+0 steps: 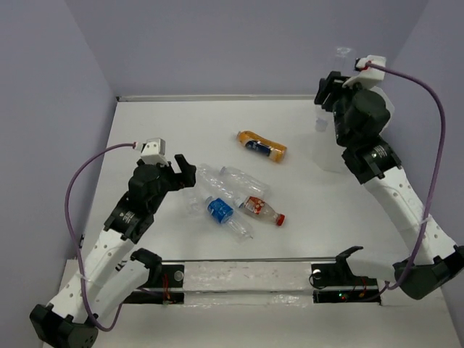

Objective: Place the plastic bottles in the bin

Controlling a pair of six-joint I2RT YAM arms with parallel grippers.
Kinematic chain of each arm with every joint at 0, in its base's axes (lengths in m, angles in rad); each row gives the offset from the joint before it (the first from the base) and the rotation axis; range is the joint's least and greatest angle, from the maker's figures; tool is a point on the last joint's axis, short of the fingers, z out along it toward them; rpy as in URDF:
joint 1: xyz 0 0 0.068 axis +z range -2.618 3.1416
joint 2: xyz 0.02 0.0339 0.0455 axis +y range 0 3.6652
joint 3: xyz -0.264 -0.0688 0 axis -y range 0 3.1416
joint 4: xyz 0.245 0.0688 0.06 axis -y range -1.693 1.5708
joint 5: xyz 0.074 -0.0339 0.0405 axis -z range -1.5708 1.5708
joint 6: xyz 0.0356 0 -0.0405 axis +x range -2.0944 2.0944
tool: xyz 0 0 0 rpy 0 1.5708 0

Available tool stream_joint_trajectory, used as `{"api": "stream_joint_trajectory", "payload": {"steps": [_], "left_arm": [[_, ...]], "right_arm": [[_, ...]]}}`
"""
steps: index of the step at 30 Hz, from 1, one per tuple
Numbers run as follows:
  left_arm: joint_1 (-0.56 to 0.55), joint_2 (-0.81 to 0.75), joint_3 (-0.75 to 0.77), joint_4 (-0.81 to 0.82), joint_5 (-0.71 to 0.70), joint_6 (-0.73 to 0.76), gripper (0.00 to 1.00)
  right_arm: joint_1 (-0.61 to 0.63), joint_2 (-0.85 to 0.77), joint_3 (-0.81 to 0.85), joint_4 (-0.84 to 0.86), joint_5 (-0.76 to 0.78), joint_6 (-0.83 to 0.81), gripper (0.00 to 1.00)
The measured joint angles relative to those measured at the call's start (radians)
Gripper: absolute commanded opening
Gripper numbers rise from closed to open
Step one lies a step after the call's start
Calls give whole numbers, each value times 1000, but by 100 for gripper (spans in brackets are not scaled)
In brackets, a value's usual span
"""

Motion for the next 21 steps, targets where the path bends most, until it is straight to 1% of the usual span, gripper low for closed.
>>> {"api": "stream_joint_trajectory", "payload": {"steps": [1,2,5,8,11,12,13,14,15,16,17,20,21], "left_arm": [[1,15,3,-11,-9,-11,99],[1,30,6,-22,-19,-20,99],[1,89,24,-64,-52,-71,99],[1,137,34,-108,-92,-134,99],[1,164,34,-147,-130,-193,99],[1,177,34,-157,-142,-215,99],[1,188,34,-163,-151,-227,99],[1,206,34,-172,-161,-247,99],[2,222,34,-177,-168,-261,99],[1,240,34,-182,-176,-277,99],[2,264,34,-188,-182,-291,99],[2,335,34,-202,-185,-336,99],[2,356,34,-204,-182,-347,99]], "right_arm": [[-29,15,36,42,0,-19,35],[-98,44,85,72,-11,-19,35],[-241,122,165,119,-39,-14,35],[-333,195,201,153,-36,-21,35],[-393,254,199,166,-32,-31,35],[-415,267,187,175,-40,-31,36],[-428,272,172,183,-41,-31,40],[-441,273,144,199,-46,-31,52],[-450,268,115,218,-53,-29,60],[-457,263,84,233,-61,-29,71],[-463,258,51,242,-69,-27,88],[-465,250,-14,249,-103,-15,98],[-464,248,-21,249,-111,-12,98]]}}
